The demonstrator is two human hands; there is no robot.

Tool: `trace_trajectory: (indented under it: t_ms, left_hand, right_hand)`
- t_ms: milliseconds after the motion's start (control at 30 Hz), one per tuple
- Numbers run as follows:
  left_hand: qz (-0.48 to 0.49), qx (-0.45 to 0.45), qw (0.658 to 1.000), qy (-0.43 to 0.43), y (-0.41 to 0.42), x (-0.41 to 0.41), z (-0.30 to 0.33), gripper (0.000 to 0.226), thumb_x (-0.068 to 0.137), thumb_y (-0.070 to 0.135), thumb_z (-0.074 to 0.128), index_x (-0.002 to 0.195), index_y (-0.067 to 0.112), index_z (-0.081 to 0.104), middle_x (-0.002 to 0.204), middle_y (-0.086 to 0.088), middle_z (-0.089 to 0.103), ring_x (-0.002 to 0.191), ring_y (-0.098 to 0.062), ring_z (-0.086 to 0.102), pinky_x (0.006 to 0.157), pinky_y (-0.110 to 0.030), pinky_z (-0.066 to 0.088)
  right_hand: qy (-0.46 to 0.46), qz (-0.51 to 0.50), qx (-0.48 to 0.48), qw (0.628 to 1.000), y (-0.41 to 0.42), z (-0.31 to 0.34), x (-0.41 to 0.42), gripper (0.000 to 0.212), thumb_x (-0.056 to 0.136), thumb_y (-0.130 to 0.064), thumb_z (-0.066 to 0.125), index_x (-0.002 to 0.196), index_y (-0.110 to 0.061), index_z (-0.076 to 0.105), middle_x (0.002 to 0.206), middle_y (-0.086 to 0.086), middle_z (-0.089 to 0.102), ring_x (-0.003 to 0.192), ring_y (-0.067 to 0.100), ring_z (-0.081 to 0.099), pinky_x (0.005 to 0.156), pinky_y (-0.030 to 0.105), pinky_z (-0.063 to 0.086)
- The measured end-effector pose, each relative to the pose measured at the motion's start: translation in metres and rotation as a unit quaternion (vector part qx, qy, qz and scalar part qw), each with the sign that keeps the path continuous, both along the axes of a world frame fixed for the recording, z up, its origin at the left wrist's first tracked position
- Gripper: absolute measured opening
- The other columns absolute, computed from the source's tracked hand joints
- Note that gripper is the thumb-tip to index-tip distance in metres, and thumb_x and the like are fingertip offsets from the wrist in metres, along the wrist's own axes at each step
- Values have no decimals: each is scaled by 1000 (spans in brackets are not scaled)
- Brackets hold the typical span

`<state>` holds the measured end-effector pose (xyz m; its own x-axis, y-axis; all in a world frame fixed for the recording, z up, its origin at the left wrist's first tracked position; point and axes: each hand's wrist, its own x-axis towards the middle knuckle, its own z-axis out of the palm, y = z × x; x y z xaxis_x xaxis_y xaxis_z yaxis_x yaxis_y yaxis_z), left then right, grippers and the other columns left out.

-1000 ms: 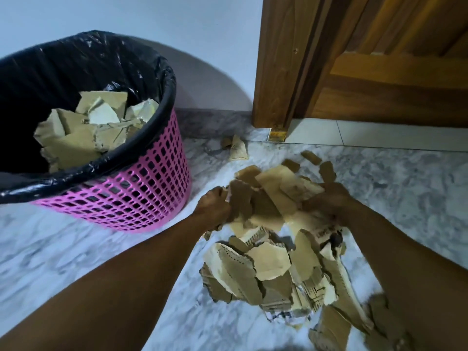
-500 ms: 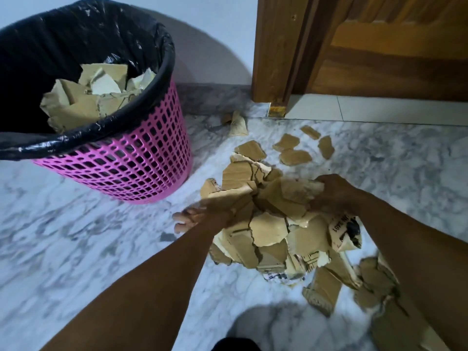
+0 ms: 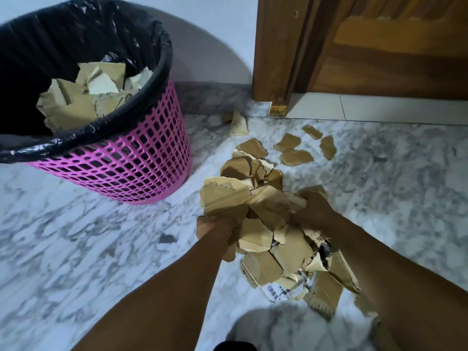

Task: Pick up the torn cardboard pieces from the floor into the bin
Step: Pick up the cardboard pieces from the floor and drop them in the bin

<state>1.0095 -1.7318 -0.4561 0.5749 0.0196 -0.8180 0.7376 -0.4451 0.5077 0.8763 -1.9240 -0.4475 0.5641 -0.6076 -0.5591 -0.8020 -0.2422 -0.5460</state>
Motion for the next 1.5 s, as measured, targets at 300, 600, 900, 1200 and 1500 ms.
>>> trace_trajectory:
  t_ms: [300,600,900,1200,1500]
  left_hand:
    - [-91,-90,989,-71,-6,38,96,38,65,-12,79,94,4,61,74,-14,67,63,-28,68,60,-42,61]
    - [-163,-143,968,-128,-21,64,216,53,62,-5,84,107,3,58,99,-15,65,83,-28,68,65,-37,61]
    - [-162,-151,957,-190,8,87,339,36,74,-10,73,107,-4,59,86,-24,70,58,-26,72,48,-34,59]
    - [-52,-113,960,-251,102,156,391,24,74,-10,74,90,3,61,92,-21,68,67,-29,69,55,-45,59]
    - [-63,-98,977,-181,122,242,343,39,78,-8,70,114,-1,58,99,-21,71,76,-27,72,61,-43,60]
  right_hand:
    - [-35,3,23,999,-37,106,19,44,68,-12,84,108,-13,66,108,15,67,91,27,64,62,26,48]
    - [-76,-41,57,995,-63,244,31,66,46,-19,92,108,-17,68,103,19,72,90,33,70,74,41,53]
    - [-178,-48,80,980,-28,339,58,61,57,0,89,113,-10,65,98,13,74,89,30,72,80,52,58]
    - [-241,-17,90,966,56,386,160,28,72,-1,82,93,-4,63,76,7,64,38,8,55,29,12,29]
    - [-237,0,48,970,92,336,277,40,69,-6,85,103,-3,65,100,12,72,93,28,71,85,44,59]
